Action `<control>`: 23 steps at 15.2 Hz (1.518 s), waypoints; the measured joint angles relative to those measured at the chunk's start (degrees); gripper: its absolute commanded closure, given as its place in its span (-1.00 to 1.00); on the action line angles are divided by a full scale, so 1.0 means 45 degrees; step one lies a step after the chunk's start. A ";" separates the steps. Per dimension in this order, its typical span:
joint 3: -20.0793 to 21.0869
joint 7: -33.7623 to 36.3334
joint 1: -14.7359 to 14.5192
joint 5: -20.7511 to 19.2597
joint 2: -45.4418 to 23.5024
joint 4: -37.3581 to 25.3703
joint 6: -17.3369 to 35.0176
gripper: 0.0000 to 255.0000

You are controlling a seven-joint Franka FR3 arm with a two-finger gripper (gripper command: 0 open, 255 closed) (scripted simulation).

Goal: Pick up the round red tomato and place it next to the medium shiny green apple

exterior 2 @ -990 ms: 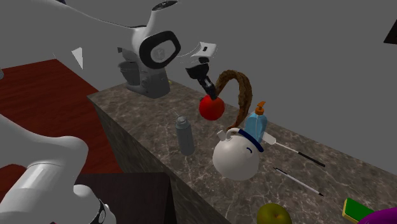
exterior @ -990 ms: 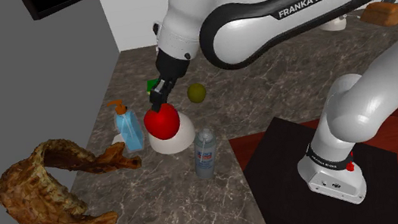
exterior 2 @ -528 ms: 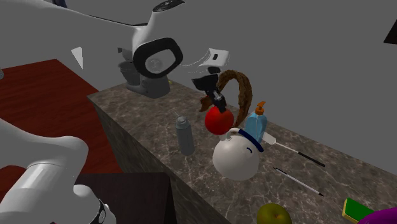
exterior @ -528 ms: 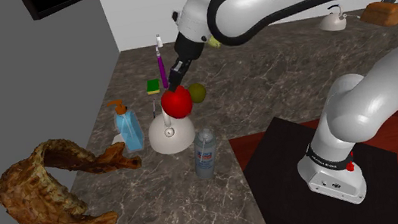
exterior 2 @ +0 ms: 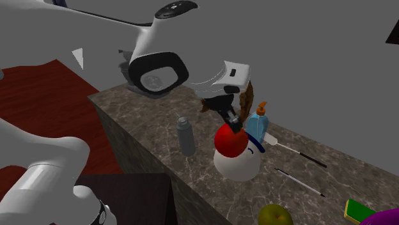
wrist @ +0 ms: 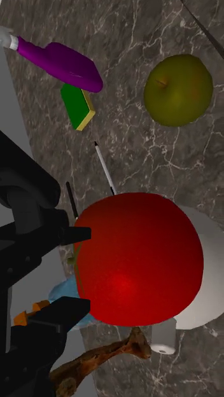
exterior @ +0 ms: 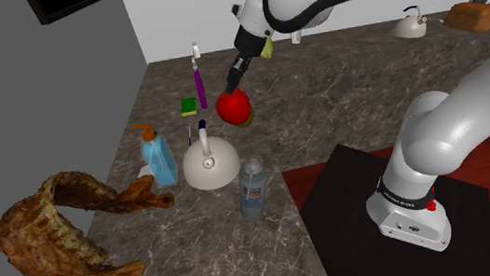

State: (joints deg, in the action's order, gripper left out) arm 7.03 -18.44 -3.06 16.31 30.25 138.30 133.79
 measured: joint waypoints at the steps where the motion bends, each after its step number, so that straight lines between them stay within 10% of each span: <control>1: -0.0300 -0.0340 0.0084 -0.0023 -0.0070 -0.0130 -0.0129 1.00; 9: -0.2294 -0.2763 0.0572 -0.0006 -0.0635 -0.0590 -0.0535 1.00; 23: -0.2545 -0.3741 0.0279 0.0653 -0.1302 0.1124 0.1756 1.00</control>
State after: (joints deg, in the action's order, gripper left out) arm -4.42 -35.27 -1.81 19.25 24.39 143.36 141.69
